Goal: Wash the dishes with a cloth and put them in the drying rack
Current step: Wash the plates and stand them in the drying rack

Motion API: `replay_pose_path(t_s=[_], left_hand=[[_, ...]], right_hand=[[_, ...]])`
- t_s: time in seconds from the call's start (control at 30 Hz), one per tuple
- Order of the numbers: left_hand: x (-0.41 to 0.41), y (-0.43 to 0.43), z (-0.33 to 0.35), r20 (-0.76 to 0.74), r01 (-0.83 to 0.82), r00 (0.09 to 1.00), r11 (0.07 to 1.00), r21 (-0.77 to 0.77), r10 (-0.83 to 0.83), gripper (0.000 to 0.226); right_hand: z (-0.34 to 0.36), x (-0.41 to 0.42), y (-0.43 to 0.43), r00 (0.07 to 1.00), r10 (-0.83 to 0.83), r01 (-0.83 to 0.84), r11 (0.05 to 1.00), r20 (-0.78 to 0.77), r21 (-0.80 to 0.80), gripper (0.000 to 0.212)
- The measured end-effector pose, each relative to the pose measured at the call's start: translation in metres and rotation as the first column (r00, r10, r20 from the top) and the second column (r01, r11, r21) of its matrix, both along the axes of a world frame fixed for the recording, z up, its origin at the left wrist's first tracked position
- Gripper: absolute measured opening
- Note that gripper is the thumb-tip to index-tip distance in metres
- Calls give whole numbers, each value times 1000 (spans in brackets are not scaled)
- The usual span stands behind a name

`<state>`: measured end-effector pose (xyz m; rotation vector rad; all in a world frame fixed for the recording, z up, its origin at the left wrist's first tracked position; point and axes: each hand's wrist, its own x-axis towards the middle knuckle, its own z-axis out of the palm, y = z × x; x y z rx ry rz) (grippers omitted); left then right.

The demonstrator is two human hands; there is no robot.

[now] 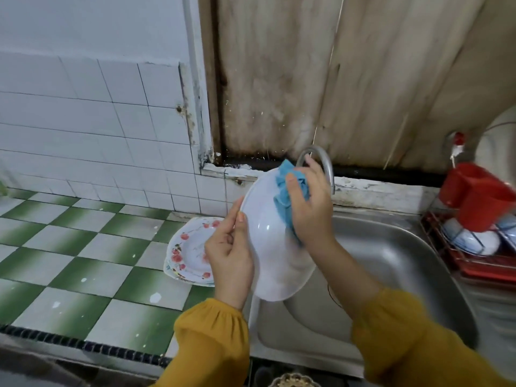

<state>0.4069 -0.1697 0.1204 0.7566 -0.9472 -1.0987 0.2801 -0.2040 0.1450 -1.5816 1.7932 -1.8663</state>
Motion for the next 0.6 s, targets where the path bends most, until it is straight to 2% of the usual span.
replay_pose_path(t_s=[0.03, 0.07, 0.13, 0.17, 0.23, 0.27, 0.3, 0.37, 0.4, 0.47, 0.53, 0.6], left_hand=[[-3, 2, 3, 13, -1, 1000, 1000, -11, 1, 28], [-5, 4, 5, 23, -6, 1000, 1000, -20, 7, 28], [-7, 5, 8, 16, -20, 1000, 1000, -22, 21, 27], [-7, 4, 8, -5, -26, 1000, 1000, -8, 26, 26], [-5, 2, 5, -66, -24, 997, 998, 51, 27, 27], [-3, 0, 3, -97, -14, 995, 997, 78, 22, 27], [-2, -1, 1, -123, -4, 992, 995, 95, 16, 26], [-1, 0, -2, -158, 8, 987, 994, 110, 10, 25], [-2, 1, -3, -156, 11, 988, 994, 111, 7, 25], [-6, 5, -3, -130, 22, 991, 994, 105, -8, 26], [-8, 5, 0, -131, 23, 991, 995, 102, -10, 28], [-5, 2, 7, -151, 3, 988, 996, 91, 11, 27]], right_hand=[[6, -6, -2, 995, -48, 44, 998, 90, 37, 46], [9, -8, -1, 995, -62, 58, 996, 74, 63, 47], [3, -1, 13, 985, 32, -26, 999, -167, 38, 42], [-4, 6, 22, 936, 109, -114, 993, -335, 6, 41], [-22, 11, 43, 755, 227, -305, 952, -615, -23, 40], [-30, 6, 49, 691, 242, -349, 937, -681, -21, 39], [-35, -2, 51, 697, 254, -356, 935, -671, -15, 40], [-36, -21, 49, 864, 215, -237, 971, -456, 9, 43], [-31, -28, 43, 938, 130, -124, 992, -320, 38, 43], [-17, -31, 34, 986, -43, 63, 990, -159, 123, 47], [-9, -17, 35, 984, -36, 58, 991, -176, 122, 52], [-12, 0, 50, 924, 113, -95, 993, -366, 66, 52]])
